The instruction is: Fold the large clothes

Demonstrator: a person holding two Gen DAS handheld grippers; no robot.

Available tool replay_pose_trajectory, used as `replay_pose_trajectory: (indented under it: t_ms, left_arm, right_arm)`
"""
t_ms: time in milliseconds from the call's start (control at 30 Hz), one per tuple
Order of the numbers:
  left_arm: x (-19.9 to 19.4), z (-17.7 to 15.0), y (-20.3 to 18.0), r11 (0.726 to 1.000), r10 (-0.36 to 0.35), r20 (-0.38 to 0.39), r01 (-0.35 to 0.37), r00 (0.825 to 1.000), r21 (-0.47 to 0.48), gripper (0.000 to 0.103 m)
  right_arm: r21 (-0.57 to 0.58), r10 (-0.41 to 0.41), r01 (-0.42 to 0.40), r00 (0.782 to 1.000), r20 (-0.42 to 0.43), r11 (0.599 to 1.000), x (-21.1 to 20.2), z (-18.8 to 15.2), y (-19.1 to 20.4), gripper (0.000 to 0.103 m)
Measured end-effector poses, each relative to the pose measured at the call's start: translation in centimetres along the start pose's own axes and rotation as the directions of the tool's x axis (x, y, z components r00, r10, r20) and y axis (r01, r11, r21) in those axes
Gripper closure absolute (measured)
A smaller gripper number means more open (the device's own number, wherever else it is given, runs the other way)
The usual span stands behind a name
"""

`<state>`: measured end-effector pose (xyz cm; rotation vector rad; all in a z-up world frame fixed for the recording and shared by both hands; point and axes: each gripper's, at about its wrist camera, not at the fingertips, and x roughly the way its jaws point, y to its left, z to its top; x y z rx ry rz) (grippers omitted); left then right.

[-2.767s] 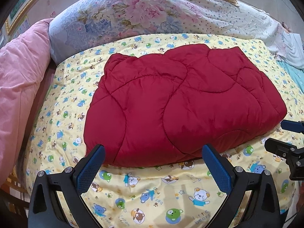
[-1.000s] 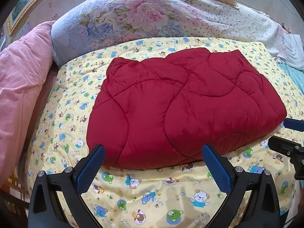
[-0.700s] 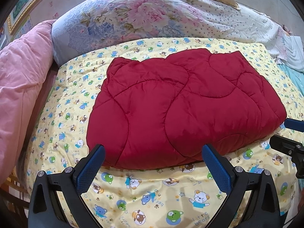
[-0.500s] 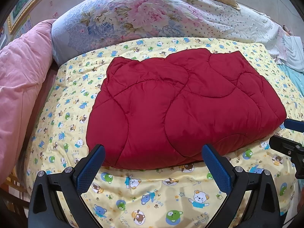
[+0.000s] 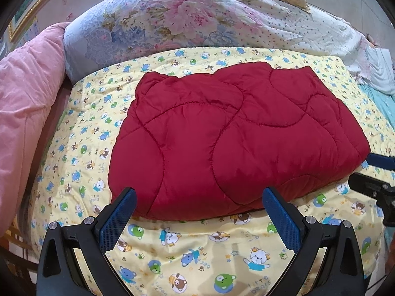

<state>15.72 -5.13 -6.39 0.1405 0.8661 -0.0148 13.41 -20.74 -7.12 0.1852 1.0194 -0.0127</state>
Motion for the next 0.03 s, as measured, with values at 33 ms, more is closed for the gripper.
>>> replay_pose_trajectory:
  t_ms: [33]
  left_arm:
    - [0.09,-0.03,-0.02,1.0,0.002,-0.001,-0.002,1.0,0.006,0.001]
  right_arm:
    - [0.0,0.002,-0.002,1.0,0.0,1.0,0.04,-0.04,0.01,0.009]
